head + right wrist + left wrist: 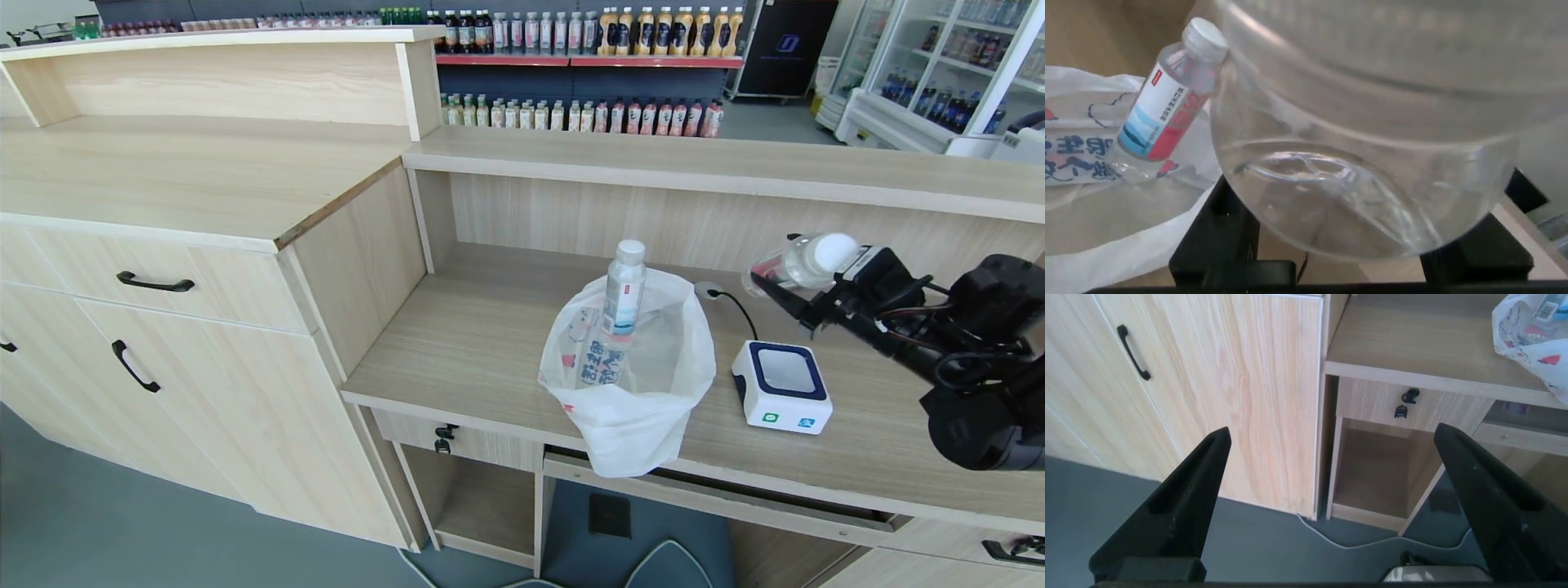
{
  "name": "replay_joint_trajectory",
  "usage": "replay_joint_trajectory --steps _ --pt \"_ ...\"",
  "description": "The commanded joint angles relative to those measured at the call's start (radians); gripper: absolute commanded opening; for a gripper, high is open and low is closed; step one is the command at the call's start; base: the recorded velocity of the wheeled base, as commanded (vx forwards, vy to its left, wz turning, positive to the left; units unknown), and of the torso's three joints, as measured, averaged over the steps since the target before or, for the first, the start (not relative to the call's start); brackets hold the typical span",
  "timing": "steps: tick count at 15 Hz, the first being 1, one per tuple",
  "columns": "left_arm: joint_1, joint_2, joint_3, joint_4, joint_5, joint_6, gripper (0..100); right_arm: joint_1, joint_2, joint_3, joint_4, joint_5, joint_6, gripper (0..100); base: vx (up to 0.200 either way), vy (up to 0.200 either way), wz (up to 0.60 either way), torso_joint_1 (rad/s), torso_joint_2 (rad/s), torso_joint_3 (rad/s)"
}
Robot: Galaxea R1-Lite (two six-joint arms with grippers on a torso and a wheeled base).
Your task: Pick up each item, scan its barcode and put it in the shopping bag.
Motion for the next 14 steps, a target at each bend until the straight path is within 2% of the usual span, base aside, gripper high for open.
replay_joint_trajectory --steps 1,6,14 --pt "0.0 0.0 0.0 0.0 0.0 0.0 100 -0.021 0.065 0.01 -0.002 0.017 -0.004 0 0.0 0.0 0.0 0.0 0.0 0.0" --pt "0.002 0.0 0.0 0.0 0.0 0.0 100 -0.027 0.121 -0.01 -0.002 0.061 -0.031 0 0.0 0.0 0.0 0.0 0.0 0.0" --pt "0.0 0.0 0.0 0.0 0.0 0.0 100 -0.04 0.142 -0.002 -0.002 0.064 -0.079 0 0.0 0.0 0.0 0.0 0.0 0.0"
